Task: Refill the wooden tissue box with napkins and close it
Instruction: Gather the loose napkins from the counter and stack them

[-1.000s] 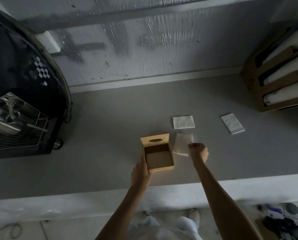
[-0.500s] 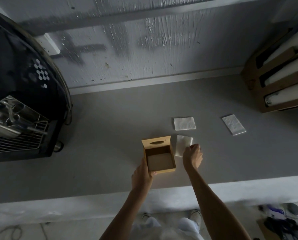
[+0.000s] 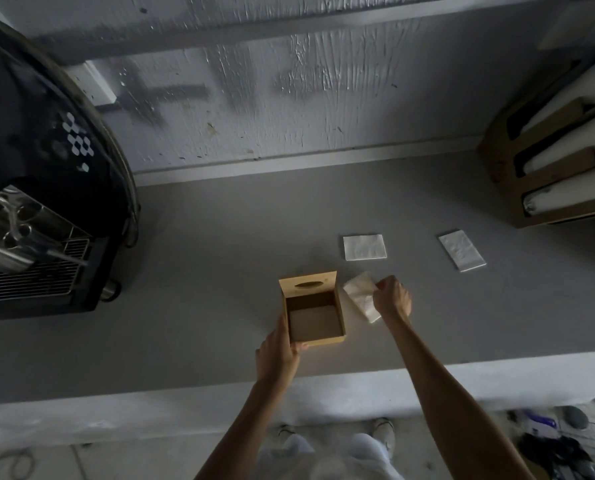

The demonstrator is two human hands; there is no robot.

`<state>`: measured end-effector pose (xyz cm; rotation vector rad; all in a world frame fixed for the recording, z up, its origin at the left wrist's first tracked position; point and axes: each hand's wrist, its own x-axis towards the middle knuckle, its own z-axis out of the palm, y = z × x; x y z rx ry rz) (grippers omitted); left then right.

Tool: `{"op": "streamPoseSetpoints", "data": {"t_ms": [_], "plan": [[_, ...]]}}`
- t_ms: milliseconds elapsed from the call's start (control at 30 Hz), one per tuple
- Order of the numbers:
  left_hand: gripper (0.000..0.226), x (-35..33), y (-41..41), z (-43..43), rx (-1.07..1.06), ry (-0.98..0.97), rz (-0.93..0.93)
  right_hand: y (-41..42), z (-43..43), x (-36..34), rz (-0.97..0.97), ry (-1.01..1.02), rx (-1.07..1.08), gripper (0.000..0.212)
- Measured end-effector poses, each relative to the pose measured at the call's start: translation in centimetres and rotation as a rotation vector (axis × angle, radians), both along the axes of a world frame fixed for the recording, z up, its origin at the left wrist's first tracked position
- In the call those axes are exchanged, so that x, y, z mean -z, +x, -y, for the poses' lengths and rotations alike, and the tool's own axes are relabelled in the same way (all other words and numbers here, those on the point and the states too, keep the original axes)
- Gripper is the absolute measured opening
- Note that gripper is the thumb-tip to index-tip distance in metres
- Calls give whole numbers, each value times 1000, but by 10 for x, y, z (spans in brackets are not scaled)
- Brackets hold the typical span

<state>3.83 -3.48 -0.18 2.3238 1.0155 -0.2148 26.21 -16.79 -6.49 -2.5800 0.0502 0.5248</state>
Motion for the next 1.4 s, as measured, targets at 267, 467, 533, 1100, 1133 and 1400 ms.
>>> {"op": "streamPoseSetpoints", "data": {"t_ms": [267,467,533,1100,1133,1400], "plan": [[72,4,0,3,-42,-9,-44,104,4,-47,87,135,-458,23],[75,7,0,6,-99,15,-43,147,-53,-63,54,-22,-776,25],[75,9,1,6,-115,22,-50,151,-65,-52,54,-96,-856,28],[74,7,-1,7,-139,32,-60,134,-42,-24,95,-272,-866,38],[74,8,-1,7,-137,36,-51,136,-40,-26,82,-220,-850,35],[75,8,-3,9,-136,84,-33,146,-34,-47,-202,-78,-887,25]]}}
